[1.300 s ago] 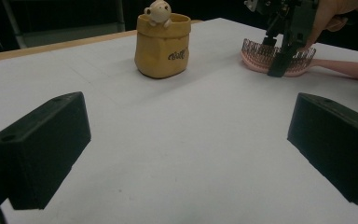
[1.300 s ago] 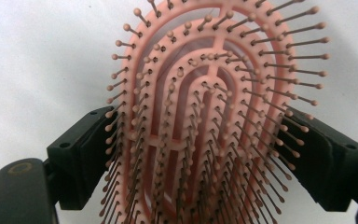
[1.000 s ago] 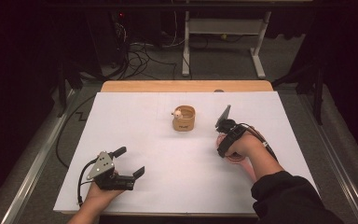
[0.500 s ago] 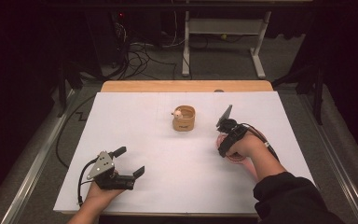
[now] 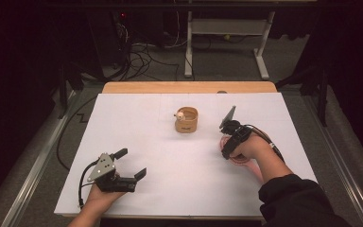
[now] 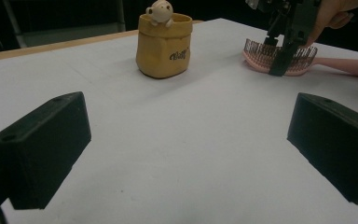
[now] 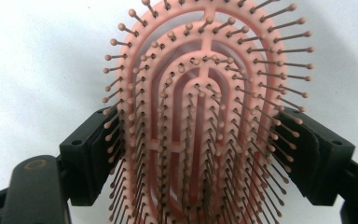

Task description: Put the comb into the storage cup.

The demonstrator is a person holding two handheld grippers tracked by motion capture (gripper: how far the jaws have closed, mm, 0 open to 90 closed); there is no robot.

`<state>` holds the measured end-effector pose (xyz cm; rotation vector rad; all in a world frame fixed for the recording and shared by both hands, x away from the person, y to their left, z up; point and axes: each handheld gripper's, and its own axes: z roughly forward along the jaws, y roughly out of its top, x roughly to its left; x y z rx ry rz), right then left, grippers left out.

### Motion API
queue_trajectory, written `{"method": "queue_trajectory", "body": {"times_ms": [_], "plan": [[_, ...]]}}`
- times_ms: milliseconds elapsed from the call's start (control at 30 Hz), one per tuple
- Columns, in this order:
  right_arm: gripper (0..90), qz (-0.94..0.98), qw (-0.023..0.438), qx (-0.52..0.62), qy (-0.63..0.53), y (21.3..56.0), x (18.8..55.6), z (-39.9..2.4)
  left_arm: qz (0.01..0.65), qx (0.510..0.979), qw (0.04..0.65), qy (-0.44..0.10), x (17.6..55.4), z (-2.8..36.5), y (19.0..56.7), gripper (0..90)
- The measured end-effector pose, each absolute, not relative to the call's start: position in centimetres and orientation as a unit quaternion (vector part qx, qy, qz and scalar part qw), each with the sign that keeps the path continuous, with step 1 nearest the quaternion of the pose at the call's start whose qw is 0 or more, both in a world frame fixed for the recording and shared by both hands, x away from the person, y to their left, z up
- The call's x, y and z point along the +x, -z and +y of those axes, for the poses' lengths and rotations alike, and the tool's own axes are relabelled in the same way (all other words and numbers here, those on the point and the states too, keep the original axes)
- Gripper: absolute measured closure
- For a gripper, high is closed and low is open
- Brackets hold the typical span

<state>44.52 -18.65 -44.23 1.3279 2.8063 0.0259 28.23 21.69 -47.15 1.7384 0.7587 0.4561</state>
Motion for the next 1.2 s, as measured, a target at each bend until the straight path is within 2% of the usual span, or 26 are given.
{"method": "queue_trajectory", "body": {"times_ms": [400,1200], "plan": [[20.5,0.901,0.016,0.433,-0.012,43.9,44.6,-18.4,0.322,0.738,0.560,-0.195,28.3,21.8,47.1,0.1],[20.7,0.904,0.057,0.422,-0.034,40.6,43.4,-18.8,0.322,0.738,0.560,-0.195,28.3,21.7,47.2,0.2]]}}
